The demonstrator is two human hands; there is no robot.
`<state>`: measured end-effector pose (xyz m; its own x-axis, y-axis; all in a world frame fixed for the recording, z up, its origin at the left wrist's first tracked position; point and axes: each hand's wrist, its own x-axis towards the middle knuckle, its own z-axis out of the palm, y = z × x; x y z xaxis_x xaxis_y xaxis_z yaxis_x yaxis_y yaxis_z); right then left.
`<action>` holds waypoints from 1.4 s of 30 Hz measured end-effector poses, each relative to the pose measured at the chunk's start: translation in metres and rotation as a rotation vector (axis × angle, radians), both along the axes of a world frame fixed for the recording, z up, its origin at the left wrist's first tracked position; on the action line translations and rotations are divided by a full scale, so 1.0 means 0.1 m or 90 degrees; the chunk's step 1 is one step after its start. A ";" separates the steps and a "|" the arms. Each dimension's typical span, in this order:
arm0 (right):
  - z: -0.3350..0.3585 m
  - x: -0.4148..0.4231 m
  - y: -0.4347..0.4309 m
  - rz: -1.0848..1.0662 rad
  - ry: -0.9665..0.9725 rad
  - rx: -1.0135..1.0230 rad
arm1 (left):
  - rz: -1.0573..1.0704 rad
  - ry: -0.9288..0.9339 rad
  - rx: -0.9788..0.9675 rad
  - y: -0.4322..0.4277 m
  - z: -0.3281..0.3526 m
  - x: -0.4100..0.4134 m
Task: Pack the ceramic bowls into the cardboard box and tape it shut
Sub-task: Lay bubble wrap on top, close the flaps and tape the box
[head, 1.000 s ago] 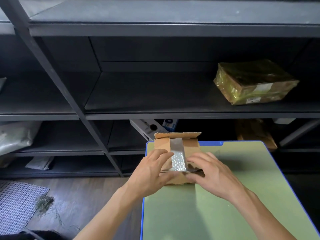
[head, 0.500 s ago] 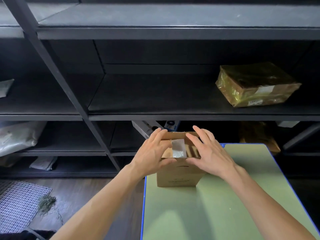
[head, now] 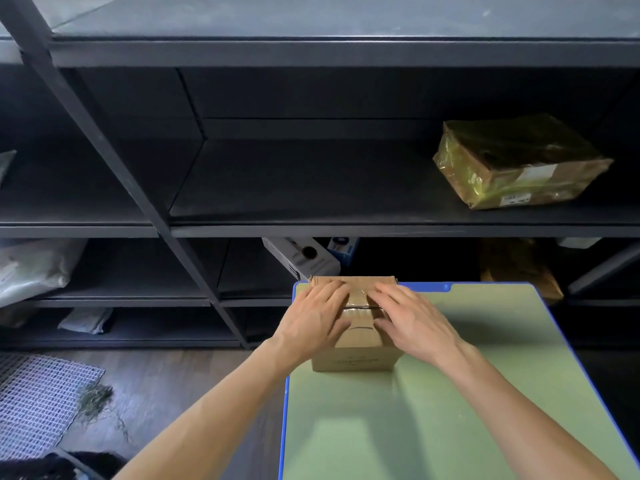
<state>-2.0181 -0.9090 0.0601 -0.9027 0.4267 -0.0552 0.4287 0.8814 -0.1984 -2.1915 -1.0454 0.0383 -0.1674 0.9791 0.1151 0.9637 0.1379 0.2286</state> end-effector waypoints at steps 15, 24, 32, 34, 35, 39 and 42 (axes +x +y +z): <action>-0.23 0.07 -0.15 0.013 -0.104 0.026 | -0.031 0.151 -0.136 -0.10 -0.29 -0.03; -0.27 0.11 -0.16 -0.028 -0.073 -0.028 | 0.031 0.084 -0.147 -0.10 -0.27 0.06; -0.17 0.04 -0.07 -0.106 -0.087 -0.144 | -0.016 0.060 -0.243 0.18 -0.08 -0.12; -0.21 0.03 -0.09 -0.116 -0.094 -0.132 | -0.020 0.052 -0.262 0.24 -0.06 -0.11; -0.22 0.03 -0.10 -0.118 -0.093 -0.124 | -0.017 0.050 -0.261 0.25 -0.07 -0.09; -0.21 -0.01 -0.16 -0.121 -0.084 -0.115 | -0.002 0.045 -0.166 0.13 -0.12 -0.07; -0.15 -0.13 -0.26 -0.105 -0.046 -0.115 | 0.008 -0.021 -0.122 0.00 -0.14 -0.23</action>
<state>-2.0314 -0.9349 0.0450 -0.8123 0.5457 -0.2059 0.5831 0.7509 -0.3100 -2.2148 -1.0455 0.0243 -0.1797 0.9805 -0.0796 0.9543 0.1934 0.2278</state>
